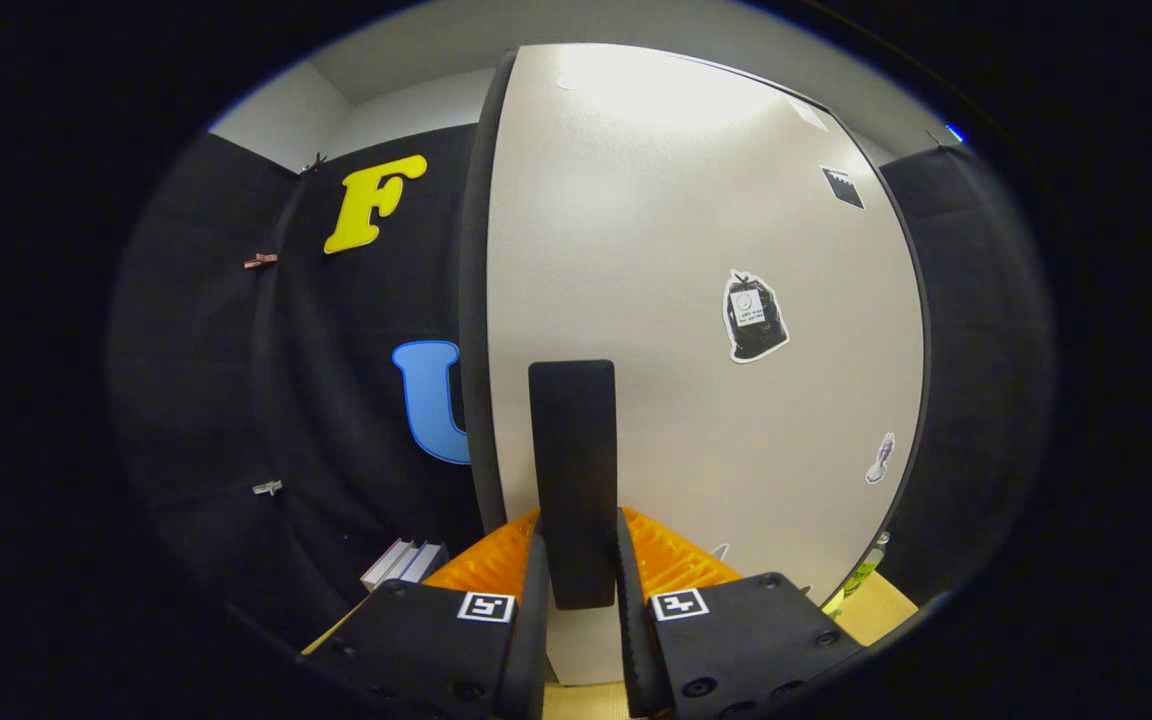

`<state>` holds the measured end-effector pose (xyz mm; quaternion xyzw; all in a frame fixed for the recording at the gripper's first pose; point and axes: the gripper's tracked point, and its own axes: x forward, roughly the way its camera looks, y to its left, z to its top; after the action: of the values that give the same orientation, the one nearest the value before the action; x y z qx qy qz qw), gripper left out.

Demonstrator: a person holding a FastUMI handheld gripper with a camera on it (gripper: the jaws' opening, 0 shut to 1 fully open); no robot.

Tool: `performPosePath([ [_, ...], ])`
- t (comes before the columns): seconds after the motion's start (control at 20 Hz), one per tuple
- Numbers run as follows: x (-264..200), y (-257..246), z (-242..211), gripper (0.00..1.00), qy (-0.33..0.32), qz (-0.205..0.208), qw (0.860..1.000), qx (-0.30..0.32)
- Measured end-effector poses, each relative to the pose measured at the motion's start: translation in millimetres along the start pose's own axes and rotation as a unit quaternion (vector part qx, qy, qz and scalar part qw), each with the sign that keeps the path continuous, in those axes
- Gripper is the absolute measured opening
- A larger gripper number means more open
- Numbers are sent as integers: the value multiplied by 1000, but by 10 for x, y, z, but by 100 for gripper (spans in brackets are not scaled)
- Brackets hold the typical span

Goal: Open the shoe cabinet door, grab the shoes and put them into the shoe cabinet, then close the shoe cabinet door.

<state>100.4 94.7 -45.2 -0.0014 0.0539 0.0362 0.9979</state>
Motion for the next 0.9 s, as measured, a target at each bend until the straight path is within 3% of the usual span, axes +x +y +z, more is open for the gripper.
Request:
performPosePath([
  [0.05, -82, -6, 11, 35, -4, 1, 1000, -1],
  [0.1, -134, -16, 16, 23, -7, 1, 1000, 0],
  [0.55, -830, -279, 27, 23, -2, 32, 999, 14],
  [0.9, -1319, -604, 40, 23, 8, 92, 996, 20],
])
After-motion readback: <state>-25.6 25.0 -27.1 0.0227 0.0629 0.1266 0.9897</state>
